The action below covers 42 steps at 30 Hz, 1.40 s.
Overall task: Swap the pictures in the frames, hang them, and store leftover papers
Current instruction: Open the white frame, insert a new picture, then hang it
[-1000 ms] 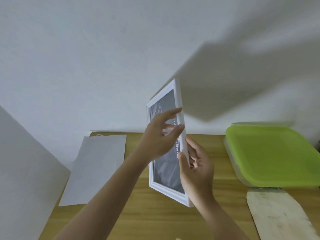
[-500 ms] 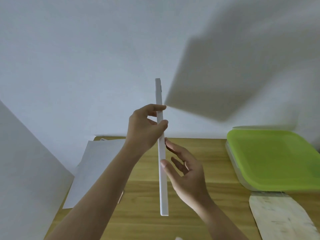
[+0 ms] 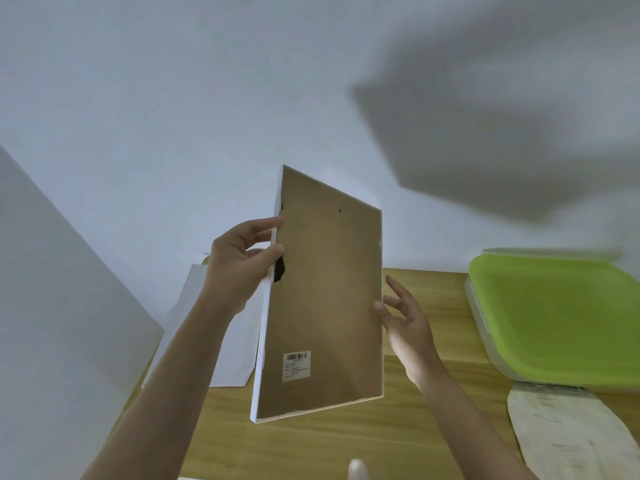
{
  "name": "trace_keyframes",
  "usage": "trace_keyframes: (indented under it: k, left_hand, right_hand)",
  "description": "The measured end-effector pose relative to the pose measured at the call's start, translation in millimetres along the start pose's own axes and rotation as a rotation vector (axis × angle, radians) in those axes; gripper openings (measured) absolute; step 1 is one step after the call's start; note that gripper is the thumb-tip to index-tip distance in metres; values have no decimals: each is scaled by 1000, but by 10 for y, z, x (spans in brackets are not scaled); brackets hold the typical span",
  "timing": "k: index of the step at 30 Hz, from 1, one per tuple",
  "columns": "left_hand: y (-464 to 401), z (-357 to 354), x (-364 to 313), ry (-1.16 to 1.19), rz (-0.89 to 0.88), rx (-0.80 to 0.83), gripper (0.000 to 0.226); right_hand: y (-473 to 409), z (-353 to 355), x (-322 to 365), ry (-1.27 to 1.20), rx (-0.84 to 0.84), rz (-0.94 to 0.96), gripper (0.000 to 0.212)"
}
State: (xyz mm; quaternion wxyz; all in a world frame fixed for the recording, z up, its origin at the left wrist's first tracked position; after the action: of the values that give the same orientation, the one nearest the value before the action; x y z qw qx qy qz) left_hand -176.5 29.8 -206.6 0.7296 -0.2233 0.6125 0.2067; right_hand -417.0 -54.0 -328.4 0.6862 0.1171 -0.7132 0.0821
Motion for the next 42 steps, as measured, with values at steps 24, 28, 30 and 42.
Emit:
trace_keyframes:
  k: [24,28,30,42]
  left_hand:
    - [523,-248,1893,-458,366,269,76]
    - [451,-202,2101,-546,438,286,73]
    - [405,-187,2178,-559,454,289,72]
    - [59,13,2469,-608,459,212,72]
  right_hand:
    - [55,189,-864,-24,-197,-207,62]
    - [15,47,-1226,106,-188,-278,66]
    - [-30,-13,-1373,159,-167,-296,68]
    - [-385,-351,-1455,511,-7,-312,64]
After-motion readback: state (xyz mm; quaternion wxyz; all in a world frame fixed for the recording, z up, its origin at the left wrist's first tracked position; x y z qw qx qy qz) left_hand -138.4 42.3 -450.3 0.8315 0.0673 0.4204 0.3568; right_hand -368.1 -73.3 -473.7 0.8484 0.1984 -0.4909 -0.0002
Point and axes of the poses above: each hand's wrist, its own y-axis away from the middle knuckle, its own z-axis out of the back of the hand, x = y × z, the point moved 6 cm from there along -y, towards the middle knuckle, and after that the axes turned 3 degrees about z, right-handed, at the moved point
